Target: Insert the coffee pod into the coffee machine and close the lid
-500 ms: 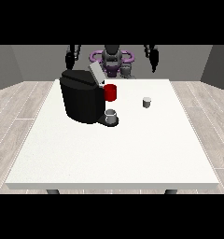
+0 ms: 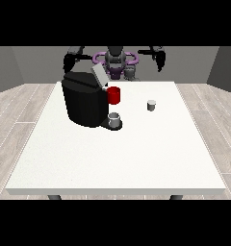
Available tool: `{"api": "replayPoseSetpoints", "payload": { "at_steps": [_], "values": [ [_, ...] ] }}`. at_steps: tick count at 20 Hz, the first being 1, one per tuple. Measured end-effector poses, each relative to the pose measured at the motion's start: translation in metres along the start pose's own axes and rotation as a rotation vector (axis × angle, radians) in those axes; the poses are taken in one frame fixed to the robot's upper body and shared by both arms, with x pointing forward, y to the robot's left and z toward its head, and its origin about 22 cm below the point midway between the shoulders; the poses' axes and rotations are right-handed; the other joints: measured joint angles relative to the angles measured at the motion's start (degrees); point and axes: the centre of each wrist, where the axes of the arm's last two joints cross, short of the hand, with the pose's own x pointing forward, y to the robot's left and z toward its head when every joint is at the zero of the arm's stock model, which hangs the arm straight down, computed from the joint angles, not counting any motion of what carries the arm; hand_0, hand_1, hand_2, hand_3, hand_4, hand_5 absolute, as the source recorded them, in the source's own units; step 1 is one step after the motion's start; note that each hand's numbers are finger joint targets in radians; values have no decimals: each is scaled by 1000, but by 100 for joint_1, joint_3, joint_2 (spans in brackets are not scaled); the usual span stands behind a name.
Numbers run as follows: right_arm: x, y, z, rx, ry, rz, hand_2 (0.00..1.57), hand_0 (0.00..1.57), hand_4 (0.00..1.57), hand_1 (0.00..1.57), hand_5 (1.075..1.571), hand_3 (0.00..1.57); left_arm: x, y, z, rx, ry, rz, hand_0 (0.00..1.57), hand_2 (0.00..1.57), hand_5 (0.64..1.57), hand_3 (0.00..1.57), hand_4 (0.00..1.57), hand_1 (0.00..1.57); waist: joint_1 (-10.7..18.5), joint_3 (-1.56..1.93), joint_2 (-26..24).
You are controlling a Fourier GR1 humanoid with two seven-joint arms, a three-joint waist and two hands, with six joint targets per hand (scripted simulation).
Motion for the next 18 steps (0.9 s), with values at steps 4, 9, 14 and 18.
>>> {"api": "replayPoseSetpoints", "payload": {
  "at_steps": [4, 9, 14, 18],
  "values": [
    [5, -1, -4, -20, -41, -18, 0, 0, 217, 0, 1571, 0, -1, 18, -6, -22, -17, -98, 0, 0, 1571, 0, 0, 0, -101, -1, 95],
    [15, 5, -11, -16, -79, -31, 0, 0, 134, 0, 1571, 0, 9, 43, -28, -21, 16, -202, 0, 0, 1571, 0, 0, 0, -278, -1, 295],
    [30, 23, -16, 24, -120, -51, 0, 0, 118, 0, 1571, 0, 15, 76, -54, 0, 71, -226, 0, 0, 1571, 0, 0, 0, -575, -2, 606],
    [41, 34, -19, 59, -152, -51, 0, 0, 281, 0, 1571, 0, 16, 92, -71, 12, 105, -269, 0, 0, 1571, 0, 0, 0, -761, -4, 872]
  ]
}}
